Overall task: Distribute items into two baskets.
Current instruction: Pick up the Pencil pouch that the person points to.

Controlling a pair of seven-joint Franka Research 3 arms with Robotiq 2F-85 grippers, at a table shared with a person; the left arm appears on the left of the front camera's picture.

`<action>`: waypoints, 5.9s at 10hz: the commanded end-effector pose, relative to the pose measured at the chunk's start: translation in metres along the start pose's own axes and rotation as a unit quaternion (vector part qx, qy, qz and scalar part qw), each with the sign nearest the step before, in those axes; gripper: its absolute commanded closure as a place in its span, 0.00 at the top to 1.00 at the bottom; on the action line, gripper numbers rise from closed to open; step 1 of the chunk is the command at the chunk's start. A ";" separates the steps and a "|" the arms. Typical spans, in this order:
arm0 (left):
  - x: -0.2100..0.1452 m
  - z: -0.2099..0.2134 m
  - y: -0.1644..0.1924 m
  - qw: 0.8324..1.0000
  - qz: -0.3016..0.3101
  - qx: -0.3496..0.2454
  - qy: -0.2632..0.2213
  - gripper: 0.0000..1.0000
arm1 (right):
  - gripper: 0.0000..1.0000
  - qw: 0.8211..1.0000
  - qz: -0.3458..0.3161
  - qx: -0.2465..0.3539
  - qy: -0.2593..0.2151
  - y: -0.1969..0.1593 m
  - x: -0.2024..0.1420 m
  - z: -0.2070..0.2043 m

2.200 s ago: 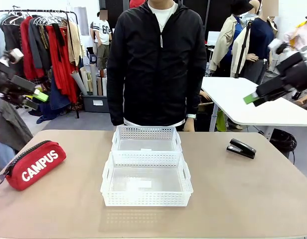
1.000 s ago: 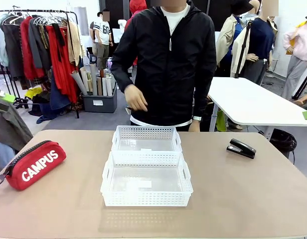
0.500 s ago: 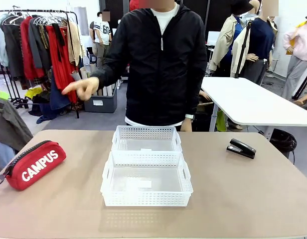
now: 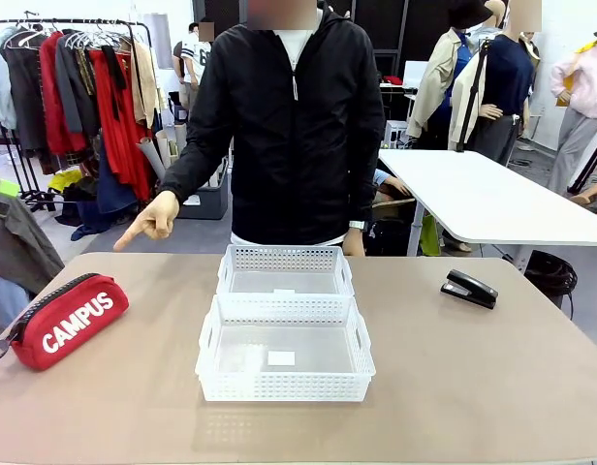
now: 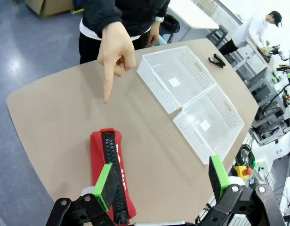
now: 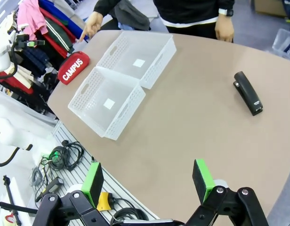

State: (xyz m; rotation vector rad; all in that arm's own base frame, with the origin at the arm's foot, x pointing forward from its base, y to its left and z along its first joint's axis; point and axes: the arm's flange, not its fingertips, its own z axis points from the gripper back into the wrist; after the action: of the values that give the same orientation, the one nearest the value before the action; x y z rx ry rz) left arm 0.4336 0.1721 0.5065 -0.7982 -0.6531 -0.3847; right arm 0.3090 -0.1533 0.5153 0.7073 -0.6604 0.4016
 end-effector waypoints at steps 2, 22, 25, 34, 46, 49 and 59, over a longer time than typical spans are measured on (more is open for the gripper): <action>0.000 0.002 -0.001 1.000 -0.002 0.004 0.003 1.00 | 1.00 1.000 0.004 0.004 -0.006 0.000 0.001 0.000; 0.052 -0.138 0.060 0.910 -0.054 0.115 0.394 1.00 | 1.00 1.000 0.004 0.004 -0.006 0.000 0.001 0.000; 0.036 -0.154 0.057 0.902 -0.077 0.107 0.412 1.00 | 1.00 1.000 0.004 0.004 -0.006 0.000 0.001 0.000; -0.031 -0.210 0.055 0.905 -0.101 0.186 0.369 1.00 | 1.00 1.000 0.004 0.004 -0.006 0.000 0.001 0.000; -0.047 -0.215 0.064 0.914 -0.090 0.174 0.355 0.00 | 1.00 1.000 0.004 0.004 -0.006 0.000 0.001 0.000; -0.047 -0.213 0.065 0.914 -0.086 0.175 0.354 0.00 | 1.00 1.000 0.004 0.004 -0.006 0.000 0.001 0.000; -0.025 -0.209 0.054 0.910 -0.101 0.154 0.371 0.00 | 1.00 1.000 0.004 0.004 -0.006 0.000 0.001 0.000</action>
State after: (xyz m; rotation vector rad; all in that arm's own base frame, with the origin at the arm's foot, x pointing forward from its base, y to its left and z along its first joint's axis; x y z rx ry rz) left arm 0.5232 0.0507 0.3390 -0.2100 -0.0739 -0.6874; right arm 0.3087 -0.1531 0.5155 0.7065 -0.6581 0.4018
